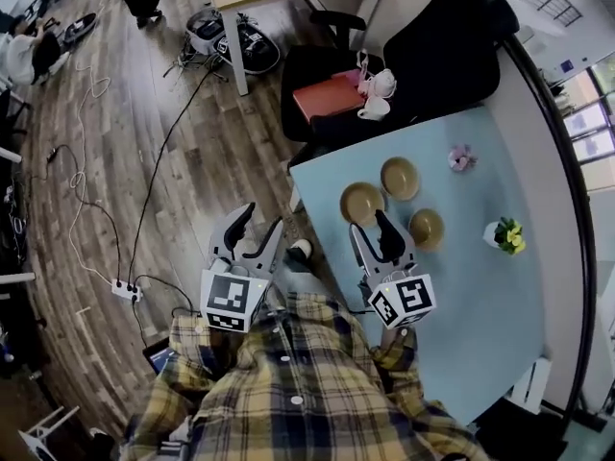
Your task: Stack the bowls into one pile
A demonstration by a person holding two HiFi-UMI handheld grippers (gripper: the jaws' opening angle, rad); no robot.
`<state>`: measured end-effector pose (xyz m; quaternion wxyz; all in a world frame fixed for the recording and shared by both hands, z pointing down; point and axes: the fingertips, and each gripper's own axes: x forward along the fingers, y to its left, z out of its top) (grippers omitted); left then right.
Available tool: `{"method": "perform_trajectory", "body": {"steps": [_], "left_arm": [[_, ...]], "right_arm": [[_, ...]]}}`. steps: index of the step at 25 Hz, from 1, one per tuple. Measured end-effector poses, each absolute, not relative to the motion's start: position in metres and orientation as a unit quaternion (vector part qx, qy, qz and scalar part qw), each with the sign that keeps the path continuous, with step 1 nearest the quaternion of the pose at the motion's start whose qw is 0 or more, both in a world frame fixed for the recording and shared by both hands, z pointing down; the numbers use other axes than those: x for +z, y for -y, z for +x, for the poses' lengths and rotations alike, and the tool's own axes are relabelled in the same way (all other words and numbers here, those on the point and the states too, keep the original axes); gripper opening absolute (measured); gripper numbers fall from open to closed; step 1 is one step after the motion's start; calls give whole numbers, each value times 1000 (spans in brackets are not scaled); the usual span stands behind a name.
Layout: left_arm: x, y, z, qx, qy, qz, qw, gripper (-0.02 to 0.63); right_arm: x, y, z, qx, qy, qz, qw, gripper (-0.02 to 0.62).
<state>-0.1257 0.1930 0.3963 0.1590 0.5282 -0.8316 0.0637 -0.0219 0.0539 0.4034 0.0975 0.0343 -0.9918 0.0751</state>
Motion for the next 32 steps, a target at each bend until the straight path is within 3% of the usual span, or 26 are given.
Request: {"method": "perform_trajectory", "body": {"steps": [13, 32], "left_arm": [[397, -35, -130, 104, 719, 672, 145, 190], [394, 72, -69, 131, 540, 821, 130, 190]], "right_arm": [[411, 39, 22, 103, 968, 212, 81, 201], [403, 67, 99, 115, 895, 423, 79, 201]]}}
